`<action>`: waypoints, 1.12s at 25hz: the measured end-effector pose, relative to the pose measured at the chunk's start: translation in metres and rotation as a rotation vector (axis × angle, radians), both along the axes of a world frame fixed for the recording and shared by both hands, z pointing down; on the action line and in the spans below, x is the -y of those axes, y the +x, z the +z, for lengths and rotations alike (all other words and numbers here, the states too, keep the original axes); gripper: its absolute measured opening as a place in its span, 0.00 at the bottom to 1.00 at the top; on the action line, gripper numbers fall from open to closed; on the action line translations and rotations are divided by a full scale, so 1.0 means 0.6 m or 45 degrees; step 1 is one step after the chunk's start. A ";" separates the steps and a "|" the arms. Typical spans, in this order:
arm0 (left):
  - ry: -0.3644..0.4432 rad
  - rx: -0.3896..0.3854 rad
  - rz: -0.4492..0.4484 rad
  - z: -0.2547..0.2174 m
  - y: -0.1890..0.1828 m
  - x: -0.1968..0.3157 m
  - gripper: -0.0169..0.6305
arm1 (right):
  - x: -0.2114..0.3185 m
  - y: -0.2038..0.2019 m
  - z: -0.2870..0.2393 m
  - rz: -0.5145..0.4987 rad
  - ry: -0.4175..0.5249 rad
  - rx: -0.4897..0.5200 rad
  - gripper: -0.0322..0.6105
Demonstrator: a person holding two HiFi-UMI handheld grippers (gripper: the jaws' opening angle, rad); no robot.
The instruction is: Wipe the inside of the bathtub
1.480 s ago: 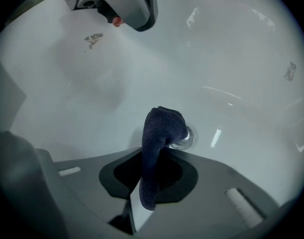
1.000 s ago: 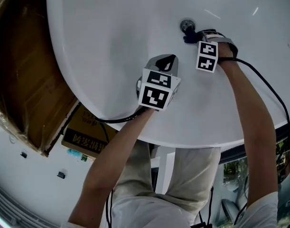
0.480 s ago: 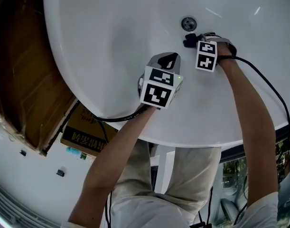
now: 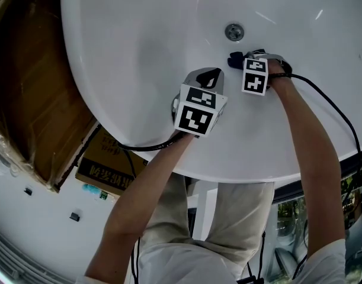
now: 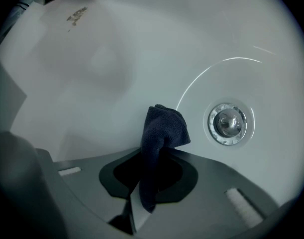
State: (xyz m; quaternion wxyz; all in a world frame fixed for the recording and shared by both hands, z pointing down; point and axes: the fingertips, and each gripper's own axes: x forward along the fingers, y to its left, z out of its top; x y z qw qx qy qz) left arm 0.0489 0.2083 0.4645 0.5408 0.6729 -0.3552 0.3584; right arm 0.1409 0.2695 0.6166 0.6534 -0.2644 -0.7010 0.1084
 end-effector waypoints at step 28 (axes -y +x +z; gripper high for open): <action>0.011 -0.010 -0.001 -0.036 0.000 0.007 0.02 | -0.066 -0.002 -0.133 0.158 -0.149 0.031 0.12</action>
